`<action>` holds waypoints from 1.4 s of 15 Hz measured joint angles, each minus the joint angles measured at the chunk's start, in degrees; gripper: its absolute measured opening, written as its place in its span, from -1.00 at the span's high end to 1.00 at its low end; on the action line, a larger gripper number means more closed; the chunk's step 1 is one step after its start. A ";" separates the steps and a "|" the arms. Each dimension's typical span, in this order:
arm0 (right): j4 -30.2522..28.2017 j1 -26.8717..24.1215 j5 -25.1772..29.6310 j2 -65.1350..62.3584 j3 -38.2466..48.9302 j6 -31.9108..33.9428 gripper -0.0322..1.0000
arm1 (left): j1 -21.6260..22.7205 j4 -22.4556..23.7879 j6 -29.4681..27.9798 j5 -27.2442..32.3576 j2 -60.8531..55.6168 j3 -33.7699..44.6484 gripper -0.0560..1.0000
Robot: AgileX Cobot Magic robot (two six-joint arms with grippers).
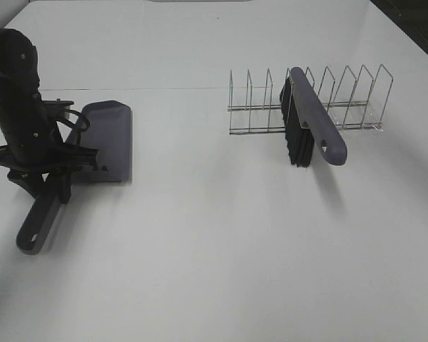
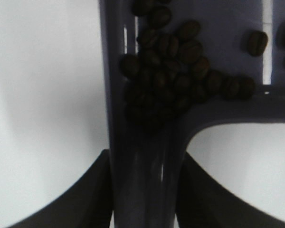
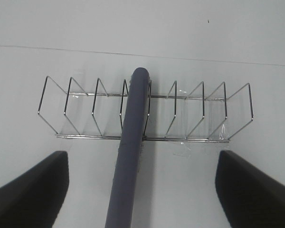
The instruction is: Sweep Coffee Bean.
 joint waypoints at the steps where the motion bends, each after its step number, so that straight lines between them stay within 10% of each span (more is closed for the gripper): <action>1: 0.23 0.00 0.00 -0.40 0.69 -0.63 -0.59 | 0.00 -0.86 0.97 0.00 1.20 -1.03 0.27; 11: 1.66 0.00 -0.06 -2.12 6.70 -0.86 -0.59 | 0.00 -1.60 2.35 -0.17 2.69 -1.89 0.27; 16: 2.52 0.00 2.23 -5.21 6.70 -0.86 -0.55 | 0.00 -1.15 4.18 1.95 0.63 -1.95 -0.60; 21: 4.53 0.00 7.73 -6.76 7.79 -1.55 -0.55 | 0.00 1.83 4.24 1.95 -9.85 -1.95 -0.67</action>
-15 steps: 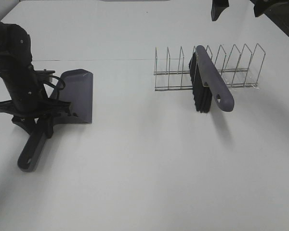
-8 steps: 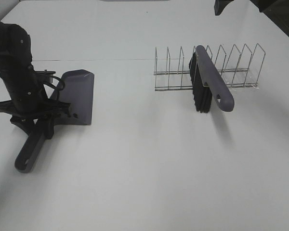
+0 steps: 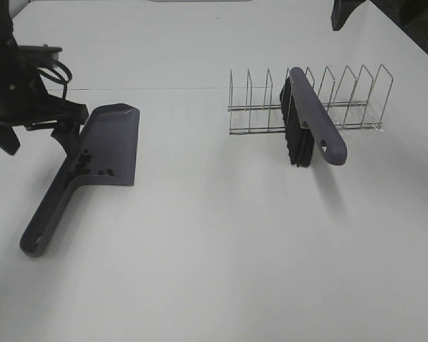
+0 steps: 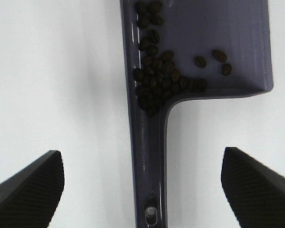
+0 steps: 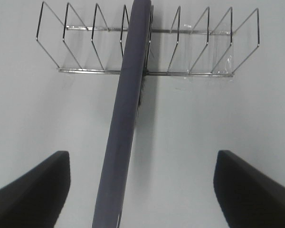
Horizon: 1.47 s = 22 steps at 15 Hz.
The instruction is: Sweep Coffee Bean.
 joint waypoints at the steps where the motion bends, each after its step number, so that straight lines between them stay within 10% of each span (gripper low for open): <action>1: 0.86 0.00 0.23 -1.09 1.66 -0.46 -0.55 | 0.00 1.15 0.00 0.06 -2.69 0.00 -0.67; 11: 2.41 0.00 -3.04 -29.11 31.23 -0.69 -0.55 | 0.00 4.76 -8.65 11.12 -21.54 6.19 -0.65; 22: 2.41 0.00 -3.04 -58.61 61.48 -0.74 -0.55 | 0.00 4.87 -10.54 7.96 -66.98 39.59 -0.65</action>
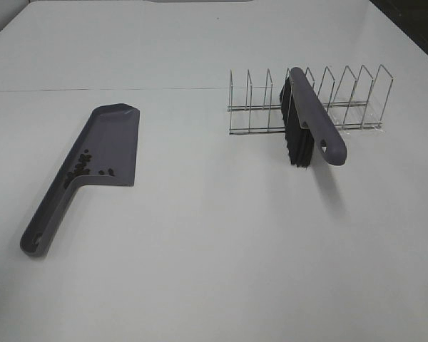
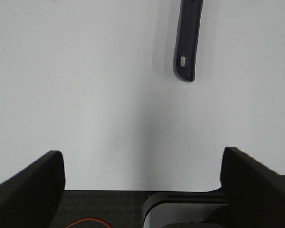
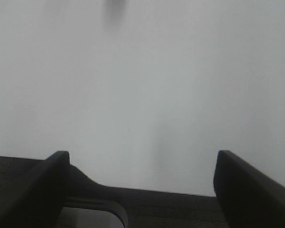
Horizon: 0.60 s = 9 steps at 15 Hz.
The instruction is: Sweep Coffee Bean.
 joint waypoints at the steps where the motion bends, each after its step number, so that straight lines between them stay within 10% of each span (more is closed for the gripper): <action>1: 0.00 0.00 0.00 -0.46 0.97 0.00 -0.55 | 0.00 0.00 0.00 0.00 -2.18 0.97 -0.65; 9: 4.01 0.00 2.41 -4.01 2.58 -4.64 -0.55 | 0.00 0.00 1.15 -0.06 -28.02 11.80 -0.65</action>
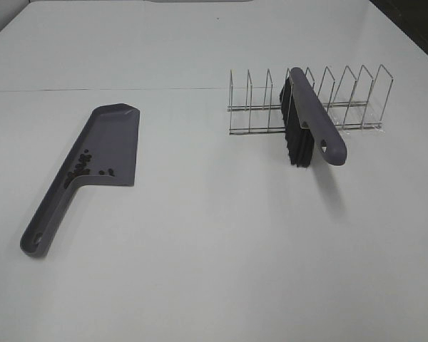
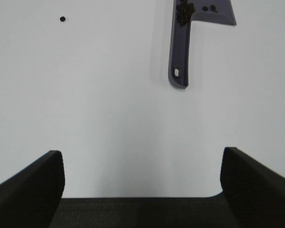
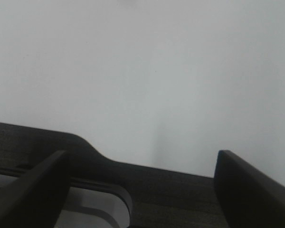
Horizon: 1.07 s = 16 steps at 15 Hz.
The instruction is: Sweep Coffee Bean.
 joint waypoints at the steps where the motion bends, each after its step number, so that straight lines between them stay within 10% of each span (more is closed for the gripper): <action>1: 0.97 0.00 0.34 0.00 0.00 -0.97 -0.55 | 0.00 0.00 2.01 -0.34 -1.83 0.06 -0.65; 16: 2.58 0.00 2.86 0.00 1.26 -2.92 -0.55 | 0.00 -2.35 19.25 2.29 -8.94 -0.97 -0.65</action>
